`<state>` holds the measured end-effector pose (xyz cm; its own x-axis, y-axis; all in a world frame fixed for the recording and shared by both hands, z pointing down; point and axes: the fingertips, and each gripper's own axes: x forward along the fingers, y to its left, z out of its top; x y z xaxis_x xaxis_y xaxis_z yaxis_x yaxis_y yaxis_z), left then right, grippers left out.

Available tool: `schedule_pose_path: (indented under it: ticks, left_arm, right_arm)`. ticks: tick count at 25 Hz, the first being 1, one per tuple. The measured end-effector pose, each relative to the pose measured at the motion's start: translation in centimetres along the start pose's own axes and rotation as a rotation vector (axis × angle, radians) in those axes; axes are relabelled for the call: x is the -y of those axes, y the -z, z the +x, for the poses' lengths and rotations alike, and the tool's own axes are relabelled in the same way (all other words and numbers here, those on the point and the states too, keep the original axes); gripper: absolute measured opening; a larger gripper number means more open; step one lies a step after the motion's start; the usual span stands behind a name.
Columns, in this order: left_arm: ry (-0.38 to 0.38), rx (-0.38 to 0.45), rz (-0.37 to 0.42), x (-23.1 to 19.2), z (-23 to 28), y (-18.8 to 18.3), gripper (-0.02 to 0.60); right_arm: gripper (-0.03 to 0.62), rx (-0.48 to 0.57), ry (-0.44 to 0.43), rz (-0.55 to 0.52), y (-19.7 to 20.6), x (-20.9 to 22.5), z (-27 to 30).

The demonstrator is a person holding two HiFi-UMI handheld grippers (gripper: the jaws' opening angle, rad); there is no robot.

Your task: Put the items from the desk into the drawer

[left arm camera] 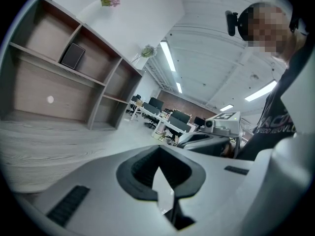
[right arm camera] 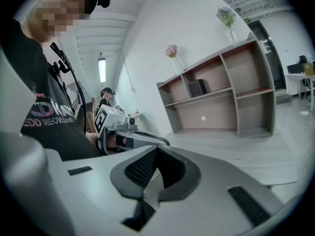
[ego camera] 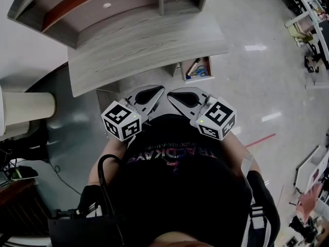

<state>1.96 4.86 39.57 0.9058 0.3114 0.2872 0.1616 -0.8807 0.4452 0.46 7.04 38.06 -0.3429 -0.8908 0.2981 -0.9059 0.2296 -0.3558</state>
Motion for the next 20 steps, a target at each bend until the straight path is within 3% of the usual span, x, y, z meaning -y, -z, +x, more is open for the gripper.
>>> schedule_pose_path:
  ticks: [20]
  left_arm:
    - [0.005, -0.005, -0.003, -0.32, 0.57, -0.08, 0.011]
  right_arm:
    - [0.017, 0.003, 0.007, 0.013, -0.03, 0.78, -0.08]
